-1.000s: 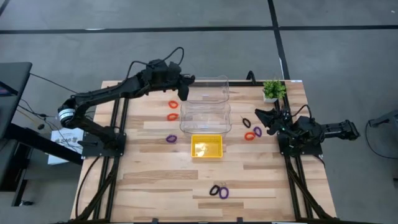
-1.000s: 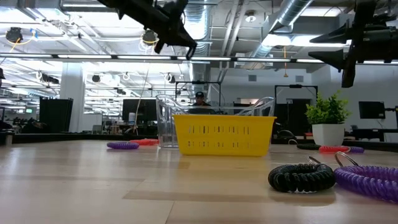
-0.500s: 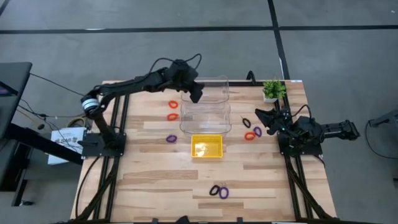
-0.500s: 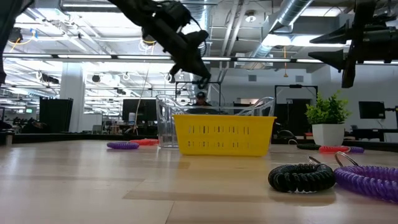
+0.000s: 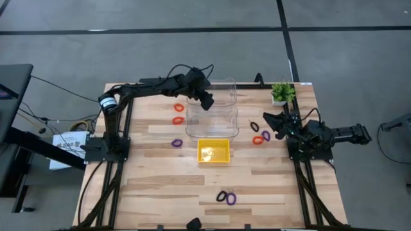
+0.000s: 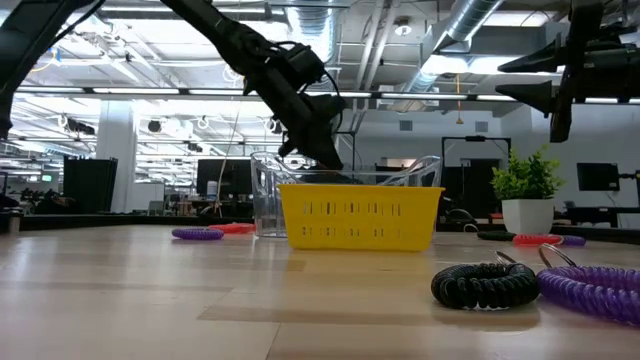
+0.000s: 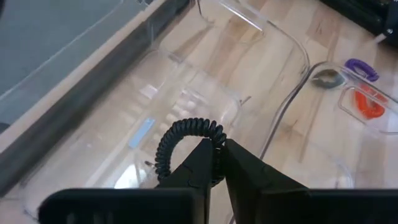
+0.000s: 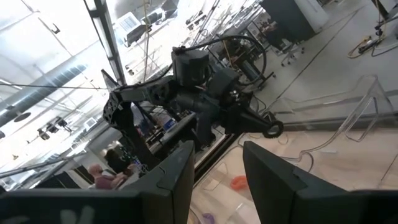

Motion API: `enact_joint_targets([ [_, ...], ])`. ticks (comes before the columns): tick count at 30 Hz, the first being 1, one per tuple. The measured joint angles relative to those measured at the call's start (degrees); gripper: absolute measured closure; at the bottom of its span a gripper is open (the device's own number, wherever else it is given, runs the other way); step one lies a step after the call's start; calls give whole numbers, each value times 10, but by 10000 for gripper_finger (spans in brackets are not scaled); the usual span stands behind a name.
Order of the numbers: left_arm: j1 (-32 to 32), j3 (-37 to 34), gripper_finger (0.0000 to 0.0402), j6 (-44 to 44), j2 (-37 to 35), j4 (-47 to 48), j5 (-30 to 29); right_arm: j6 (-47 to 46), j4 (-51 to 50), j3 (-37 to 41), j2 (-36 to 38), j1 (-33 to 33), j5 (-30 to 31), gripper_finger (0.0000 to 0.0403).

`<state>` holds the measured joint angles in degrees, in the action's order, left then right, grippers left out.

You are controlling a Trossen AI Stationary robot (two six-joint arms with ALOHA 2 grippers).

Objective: Sort spring keychains
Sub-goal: Put the top left black spring keychain into the top transparent bin, then put the top right black spring keychain into the top transparent bin

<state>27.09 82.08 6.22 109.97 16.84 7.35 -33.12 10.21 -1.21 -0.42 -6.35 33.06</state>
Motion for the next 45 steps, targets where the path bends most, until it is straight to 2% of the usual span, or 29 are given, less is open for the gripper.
enact_joint_targets([
  [15,0,0,354,-15,4,-6,-9,0,-12,0,0,0,0,273],
  [30,0,-1,299,-40,-1,-4,-10,-6,-12,0,0,0,0,273],
  [33,0,-2,297,-59,-29,0,-22,-45,-26,0,0,0,-3,273],
  [37,0,-3,297,-76,-97,3,-43,-89,-84,-1,-1,0,-48,273],
  [39,0,-3,297,-79,-136,3,-43,-94,-88,-4,-17,0,-65,273],
  [45,-5,-3,297,-136,-251,8,-44,-95,-137,-34,-78,10,-66,273],
])
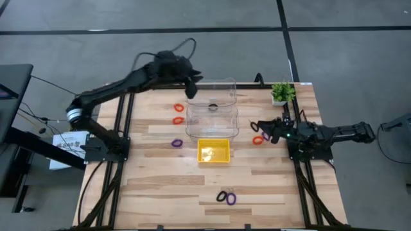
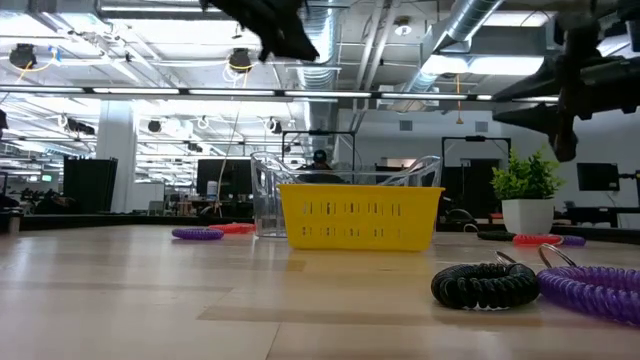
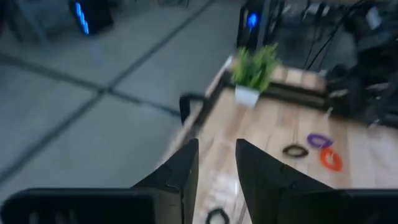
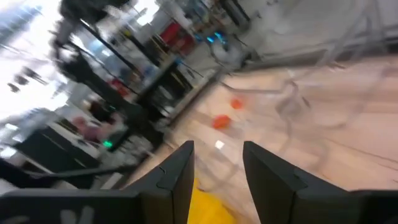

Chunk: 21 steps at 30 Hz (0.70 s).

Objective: Sort spring keychains
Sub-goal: Put the top right black spring keychain into the top transparent bin

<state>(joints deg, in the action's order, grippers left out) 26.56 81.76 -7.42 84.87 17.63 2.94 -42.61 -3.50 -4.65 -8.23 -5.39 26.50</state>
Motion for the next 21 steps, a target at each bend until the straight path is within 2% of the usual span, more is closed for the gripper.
enact_joint_targets([
  [6,-16,-12,298,-18,-83,4,3,1,-62,-67,-93,23,-16,273],
  [12,-18,-100,298,-18,-156,5,3,9,-167,-164,-215,57,-58,273],
  [16,-18,-171,298,9,-198,0,3,29,-242,-231,-305,88,-113,273],
  [21,-18,-245,298,62,-239,-15,3,73,-299,-293,-409,132,-212,273],
])
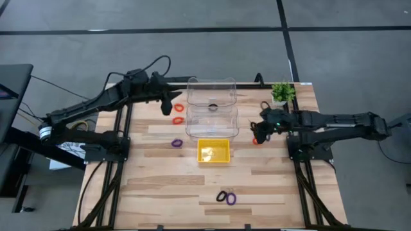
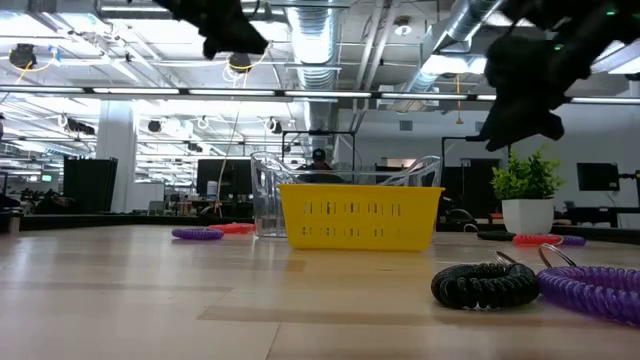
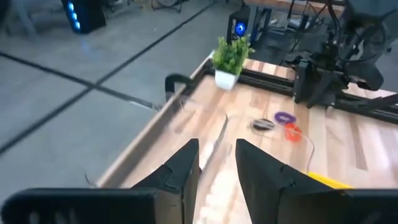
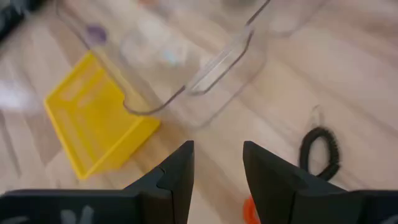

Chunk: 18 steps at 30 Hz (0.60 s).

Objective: Sort spring keychains
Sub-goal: Put the top right black spring keychain into the top transparent bin

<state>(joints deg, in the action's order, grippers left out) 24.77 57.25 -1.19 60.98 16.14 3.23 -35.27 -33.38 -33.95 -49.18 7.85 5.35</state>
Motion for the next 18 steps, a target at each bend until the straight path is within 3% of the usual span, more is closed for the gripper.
enact_joint_targets([
  [5,0,-43,298,31,-27,-17,0,50,-18,-30,-90,33,-66,273],
  [18,0,-57,298,41,-40,-33,0,75,-46,-38,-248,111,-65,273],
])
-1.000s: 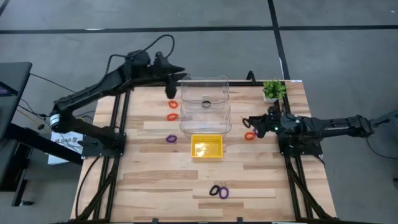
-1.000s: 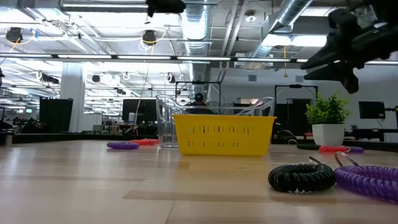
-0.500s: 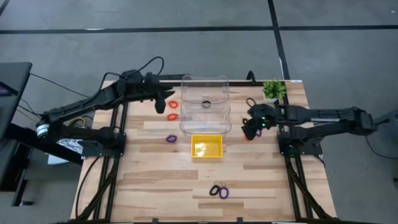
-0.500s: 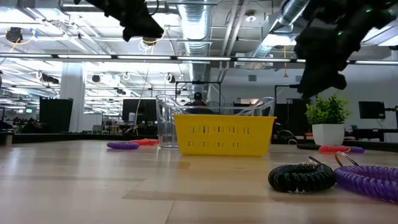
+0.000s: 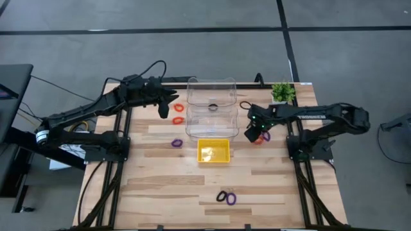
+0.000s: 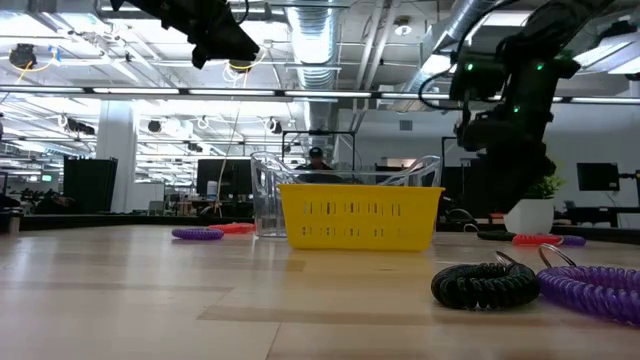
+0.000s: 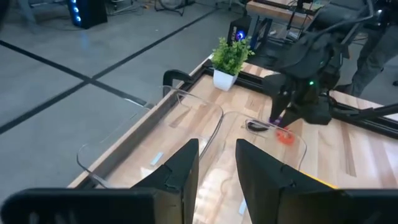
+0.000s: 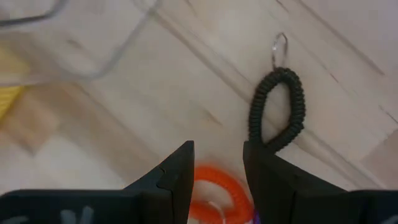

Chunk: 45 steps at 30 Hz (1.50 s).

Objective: Sort spring keychains
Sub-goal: Put the top right black spring keychain into the top transparent bin

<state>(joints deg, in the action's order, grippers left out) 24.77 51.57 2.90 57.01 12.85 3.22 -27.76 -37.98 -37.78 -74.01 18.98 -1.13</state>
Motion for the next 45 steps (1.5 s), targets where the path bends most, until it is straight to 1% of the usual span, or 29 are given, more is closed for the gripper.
enact_joint_targets([
  [7,0,0,298,0,0,-2,0,15,18,0,-54,15,1,273],
  [13,0,0,298,0,0,-5,0,17,25,-1,-77,18,2,273],
  [20,0,0,298,0,0,-6,0,23,27,-1,-77,18,27,273],
  [25,0,0,298,0,0,-8,0,24,29,0,-78,18,32,273],
  [33,0,0,298,0,0,-9,0,23,42,0,-78,18,71,273],
  [41,0,0,298,0,0,-10,0,23,55,2,-78,18,71,273],
  [45,0,0,298,0,0,-10,0,23,68,22,-78,18,70,273],
])
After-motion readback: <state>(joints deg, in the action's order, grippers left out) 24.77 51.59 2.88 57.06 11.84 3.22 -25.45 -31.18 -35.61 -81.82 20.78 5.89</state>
